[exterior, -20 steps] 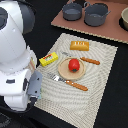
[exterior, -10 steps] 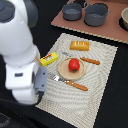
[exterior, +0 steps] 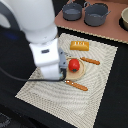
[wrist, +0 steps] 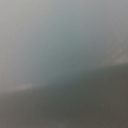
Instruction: Interact with the objects in diverse but meaningful ways.
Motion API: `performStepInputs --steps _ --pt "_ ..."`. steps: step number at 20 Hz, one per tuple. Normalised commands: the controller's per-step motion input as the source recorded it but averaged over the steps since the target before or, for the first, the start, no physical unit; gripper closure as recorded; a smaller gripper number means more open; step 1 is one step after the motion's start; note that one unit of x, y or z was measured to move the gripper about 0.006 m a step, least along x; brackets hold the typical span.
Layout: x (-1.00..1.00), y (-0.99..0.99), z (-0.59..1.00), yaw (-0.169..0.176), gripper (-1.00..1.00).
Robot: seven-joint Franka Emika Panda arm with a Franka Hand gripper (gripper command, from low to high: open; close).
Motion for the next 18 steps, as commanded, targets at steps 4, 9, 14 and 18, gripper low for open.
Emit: performStepInputs --steps 4,9,14,18 --pt "-0.44 0.82 0.69 0.0 1.0" --pt "-0.5 0.82 0.73 0.0 1.0" --pt "-0.44 0.81 0.59 0.0 1.0" --pt "-0.35 0.8 0.31 0.0 1.0"
